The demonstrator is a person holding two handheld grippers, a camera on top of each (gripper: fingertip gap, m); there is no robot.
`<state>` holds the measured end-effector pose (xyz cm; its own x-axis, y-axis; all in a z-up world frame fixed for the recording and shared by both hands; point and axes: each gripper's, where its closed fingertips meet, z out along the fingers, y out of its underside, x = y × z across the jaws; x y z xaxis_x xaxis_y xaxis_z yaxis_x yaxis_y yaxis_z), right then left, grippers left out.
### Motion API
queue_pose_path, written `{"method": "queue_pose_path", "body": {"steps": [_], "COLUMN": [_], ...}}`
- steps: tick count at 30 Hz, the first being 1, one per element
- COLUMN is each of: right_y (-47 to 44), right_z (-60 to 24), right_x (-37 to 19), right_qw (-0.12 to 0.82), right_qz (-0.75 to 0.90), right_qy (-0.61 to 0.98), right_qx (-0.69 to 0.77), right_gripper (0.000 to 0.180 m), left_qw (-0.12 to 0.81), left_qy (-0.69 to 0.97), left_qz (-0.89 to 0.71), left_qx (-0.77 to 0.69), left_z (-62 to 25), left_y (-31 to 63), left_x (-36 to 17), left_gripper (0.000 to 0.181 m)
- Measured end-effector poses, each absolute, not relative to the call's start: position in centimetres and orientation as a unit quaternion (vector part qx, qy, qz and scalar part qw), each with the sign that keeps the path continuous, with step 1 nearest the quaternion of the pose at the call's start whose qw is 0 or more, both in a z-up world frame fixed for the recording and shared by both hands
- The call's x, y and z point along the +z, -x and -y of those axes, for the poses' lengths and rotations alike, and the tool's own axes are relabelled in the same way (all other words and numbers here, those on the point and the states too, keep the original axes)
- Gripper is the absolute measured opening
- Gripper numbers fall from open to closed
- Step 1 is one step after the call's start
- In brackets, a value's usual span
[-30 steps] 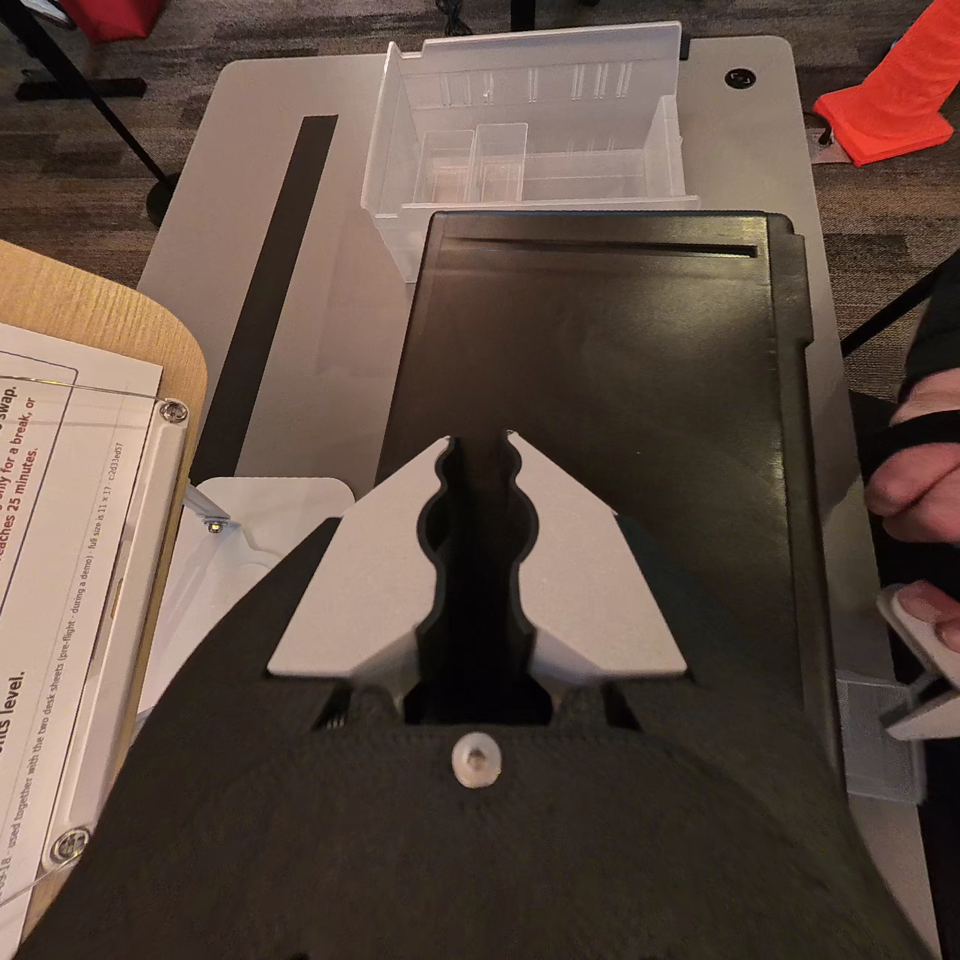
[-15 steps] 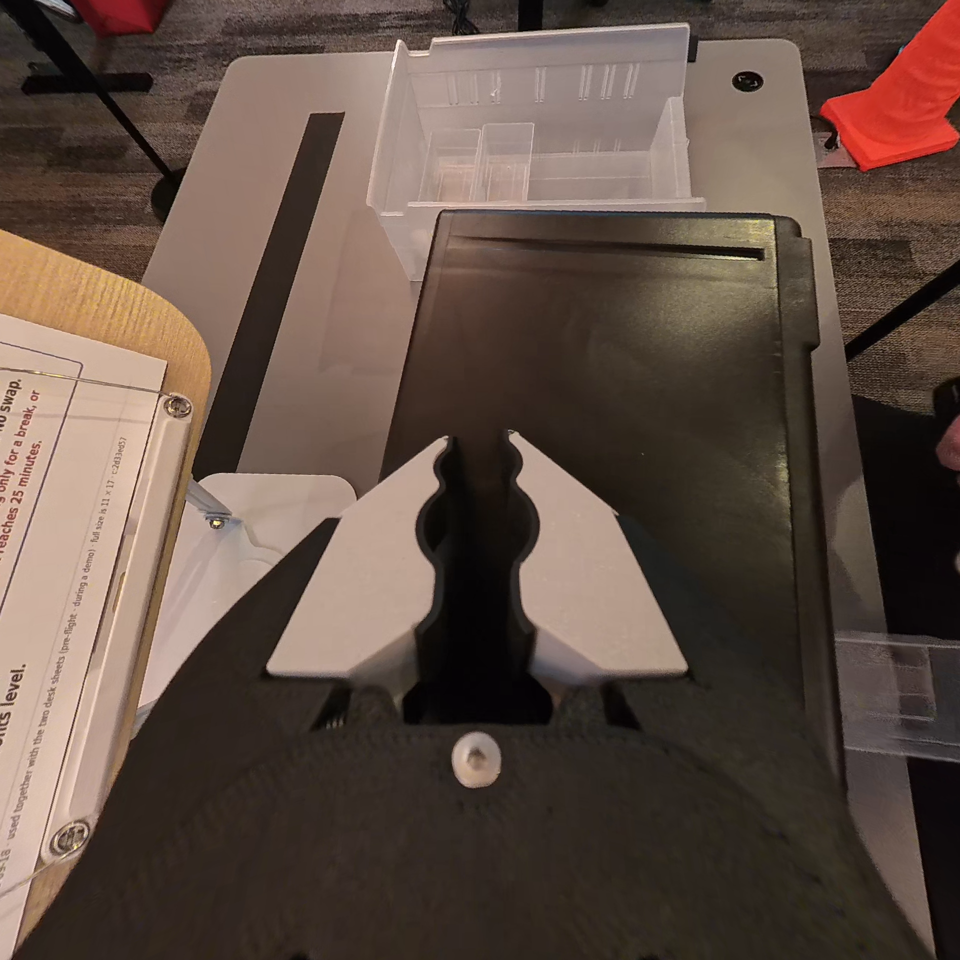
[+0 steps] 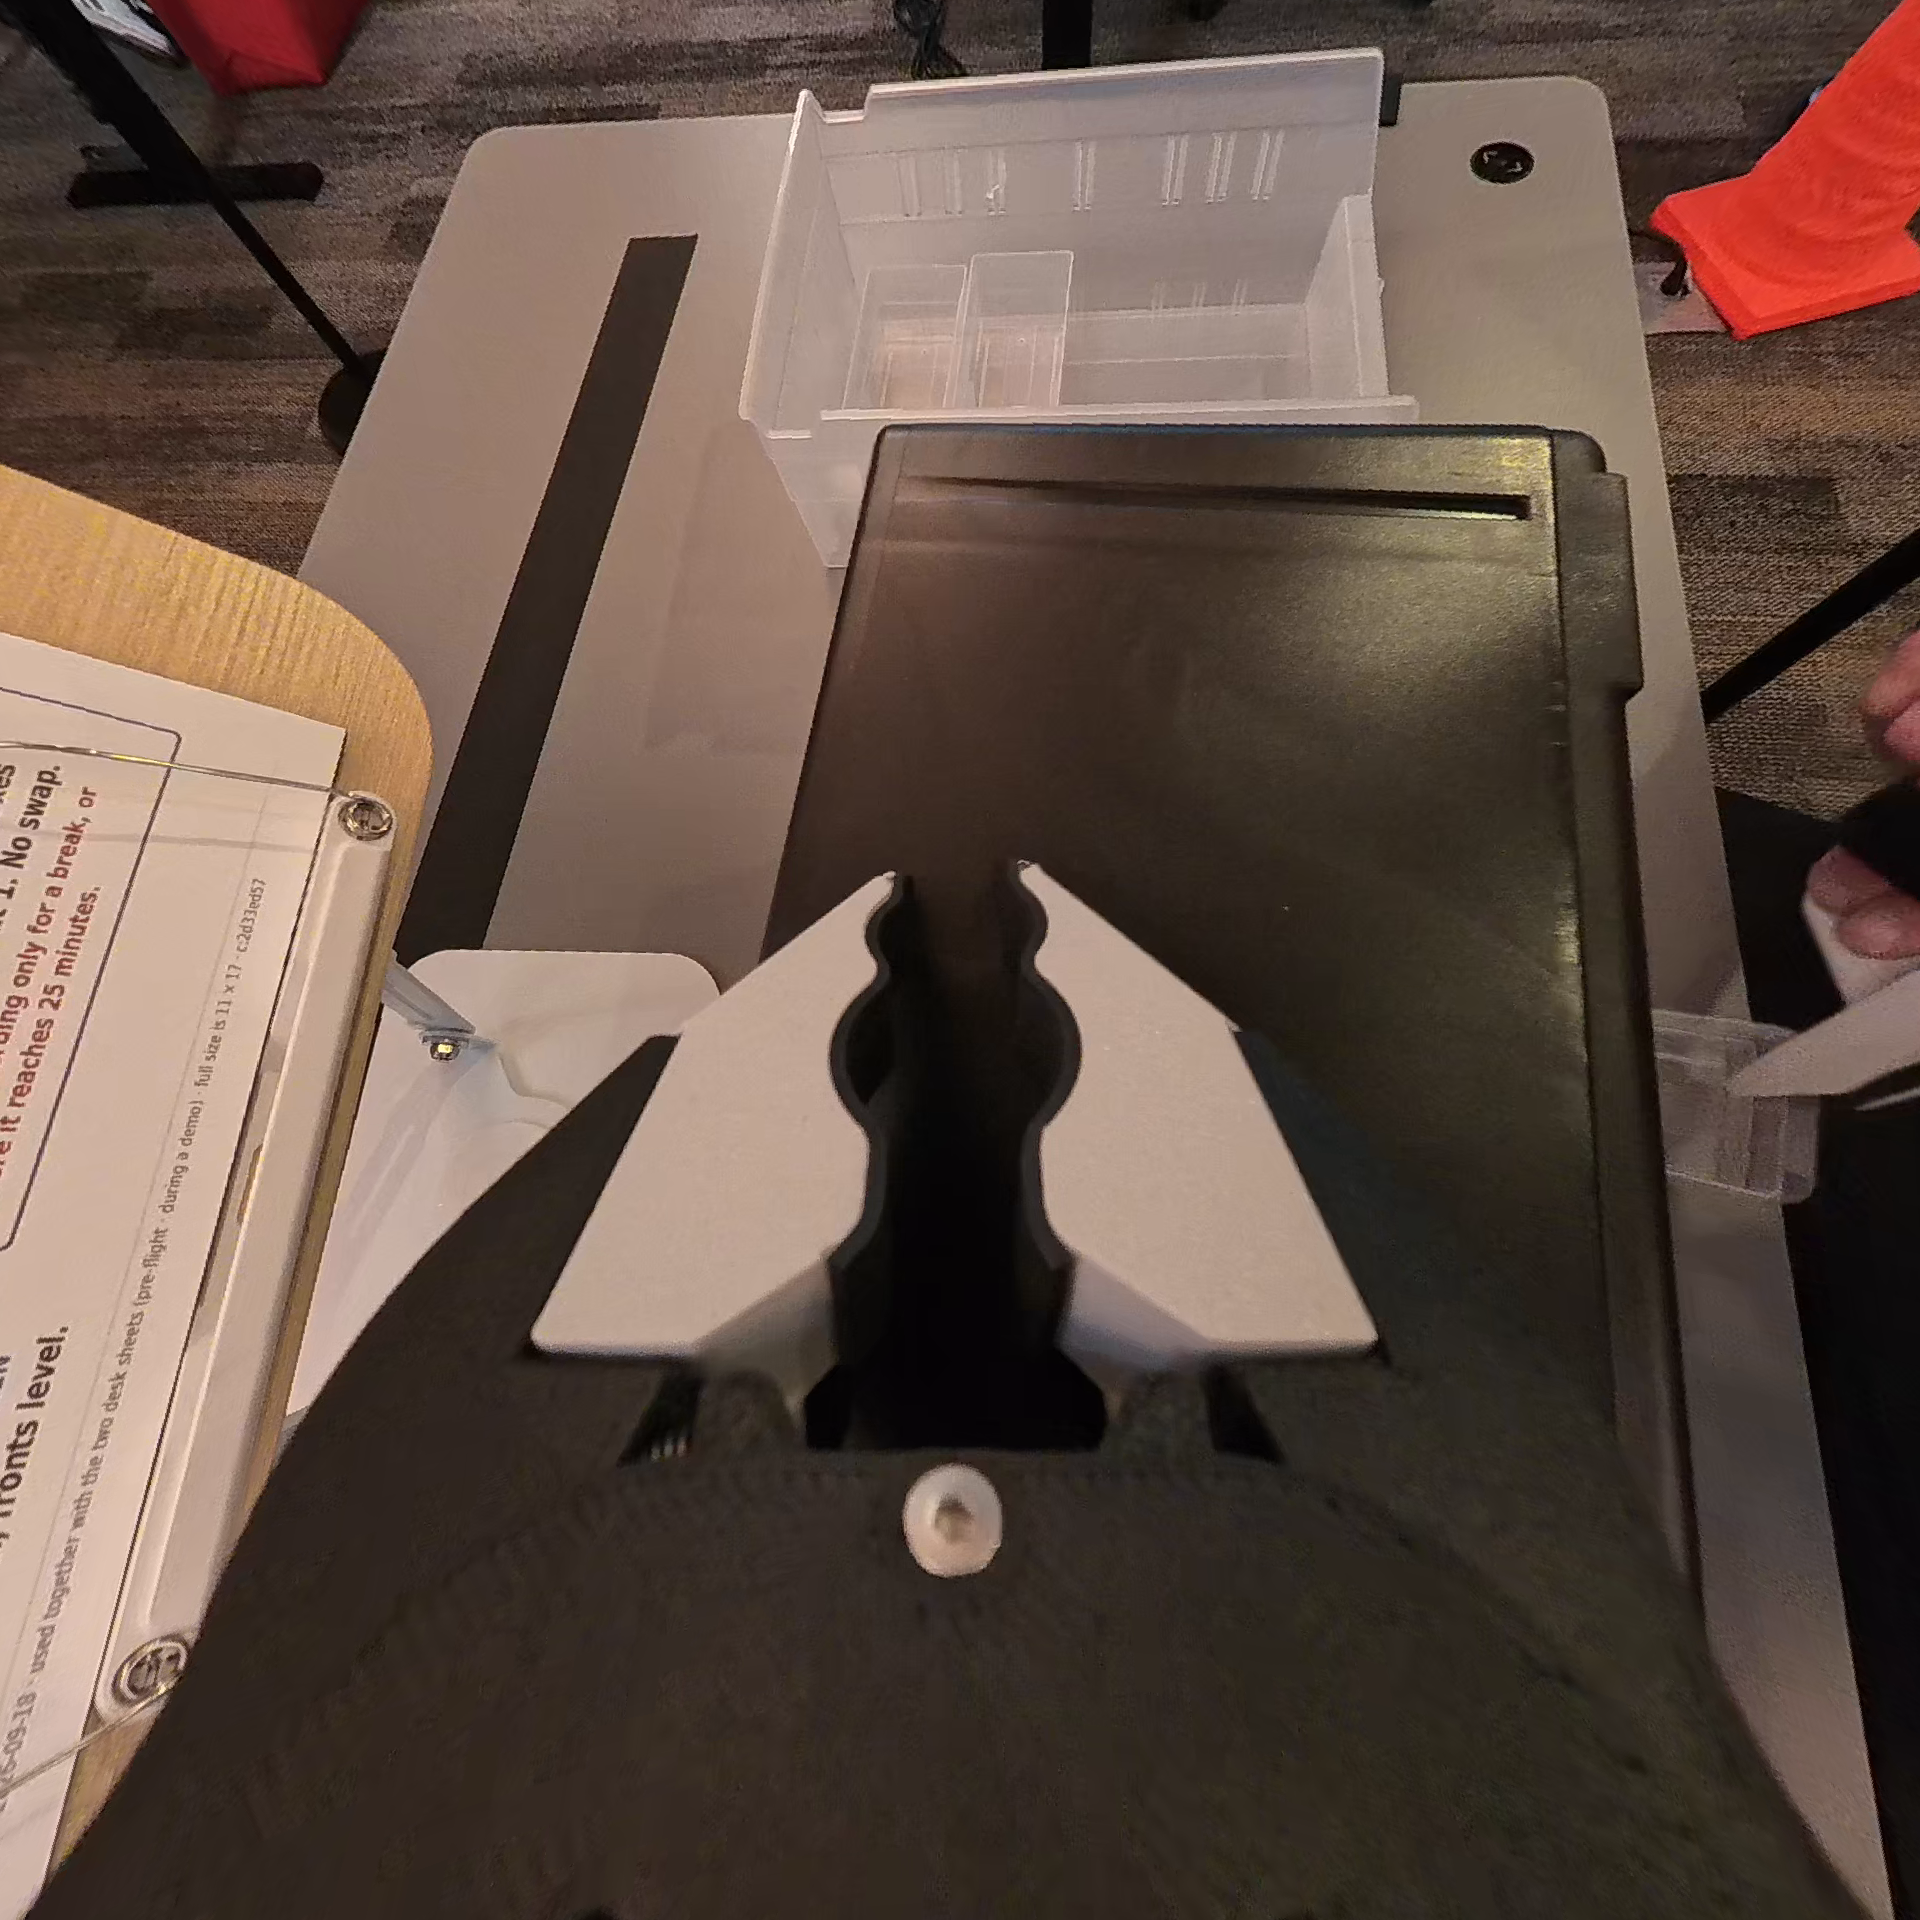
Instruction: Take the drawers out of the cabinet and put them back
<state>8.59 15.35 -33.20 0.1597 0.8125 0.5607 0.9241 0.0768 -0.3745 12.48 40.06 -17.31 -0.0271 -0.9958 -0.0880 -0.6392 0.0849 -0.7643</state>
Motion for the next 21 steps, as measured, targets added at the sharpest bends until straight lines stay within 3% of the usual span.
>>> {"method": "queue_pose_path", "body": {"steps": [5, 10, 17, 21], "right_y": [-6.9, -6.4, -9.1, -9.8], "right_z": [-14.7, -13.7, -14.7, -16.4], "right_x": [-36.1, -35.4, -34.4, -36.8], "right_qw": [0.309, 0.283, 0.272, 0.229], "right_qz": [0.65, 0.666, 0.757, 0.792], "right_qy": [0.694, 0.688, 0.593, 0.565], "right_qx": [-0.031, 0.05, 0.029, -0.022], "right_gripper": [0.032, 0.055, 0.037, 0.022], "left_qw": [0.33, 0.335, 0.333, 0.338], "left_qy": [0.619, 0.618, 0.616, 0.616], "left_qz": [-0.66, -0.659, -0.661, -0.659], "left_qx": [-0.27, -0.267, -0.271, -0.267], "left_z": [-40.2, -40.2, -40.1, -40.2], "left_y": [-12.5, -12.4, -12.4, -12.4], "left_x": [-17.3, -17.3, -17.2, -17.2], "left_gripper": [0.017, 0.017, 0.017, 0.017]}}
